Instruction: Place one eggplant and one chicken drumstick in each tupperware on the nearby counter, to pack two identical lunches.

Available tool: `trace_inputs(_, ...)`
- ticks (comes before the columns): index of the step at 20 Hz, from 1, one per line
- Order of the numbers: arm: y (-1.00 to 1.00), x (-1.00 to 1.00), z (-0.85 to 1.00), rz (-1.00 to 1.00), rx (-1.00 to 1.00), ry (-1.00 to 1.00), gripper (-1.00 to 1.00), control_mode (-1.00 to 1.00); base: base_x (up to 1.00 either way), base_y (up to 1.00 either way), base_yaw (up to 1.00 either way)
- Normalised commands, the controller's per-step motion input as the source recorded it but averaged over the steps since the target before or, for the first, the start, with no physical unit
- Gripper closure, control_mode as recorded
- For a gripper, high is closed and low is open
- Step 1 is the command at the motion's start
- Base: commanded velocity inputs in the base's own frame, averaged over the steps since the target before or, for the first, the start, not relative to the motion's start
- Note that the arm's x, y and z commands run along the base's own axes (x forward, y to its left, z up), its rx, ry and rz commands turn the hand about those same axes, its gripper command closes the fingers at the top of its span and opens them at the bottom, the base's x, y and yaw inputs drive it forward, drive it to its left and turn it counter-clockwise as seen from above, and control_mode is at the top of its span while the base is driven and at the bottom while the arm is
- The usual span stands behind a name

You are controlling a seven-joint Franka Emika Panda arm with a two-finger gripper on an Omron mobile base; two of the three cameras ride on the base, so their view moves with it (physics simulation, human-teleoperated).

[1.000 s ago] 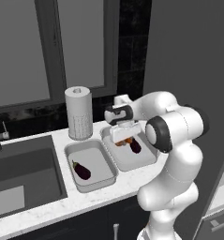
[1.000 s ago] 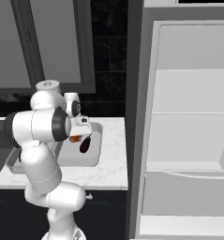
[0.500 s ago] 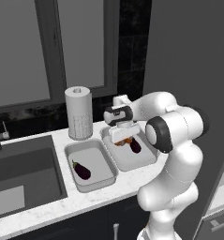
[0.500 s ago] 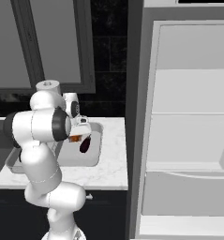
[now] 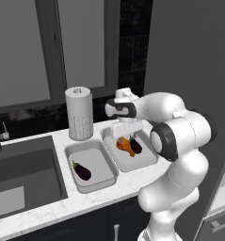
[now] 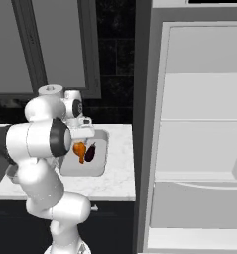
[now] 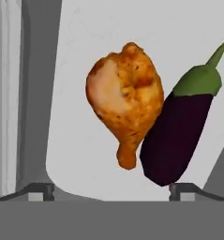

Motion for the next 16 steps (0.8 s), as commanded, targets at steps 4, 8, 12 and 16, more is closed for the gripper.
trace_inputs(4,0.0,-1.0,0.74,0.0,0.09,0.0,-1.0,-1.0,0.0,0.0,0.0)
trace_inputs(8,0.0,-1.0,0.4,0.0,0.09,0.0,-1.0,-1.0,0.0,0.0,0.0)
trace_inputs(12,-0.13,-1.0,0.19,-0.01,0.04,-0.06,-1.0,-1.0,0.0,0.0,0.0)
trace_inputs(16,-0.29,-1.0,0.15,-0.01,0.0,-0.12,-1.0,-1.0,0.0,0.0,0.0)
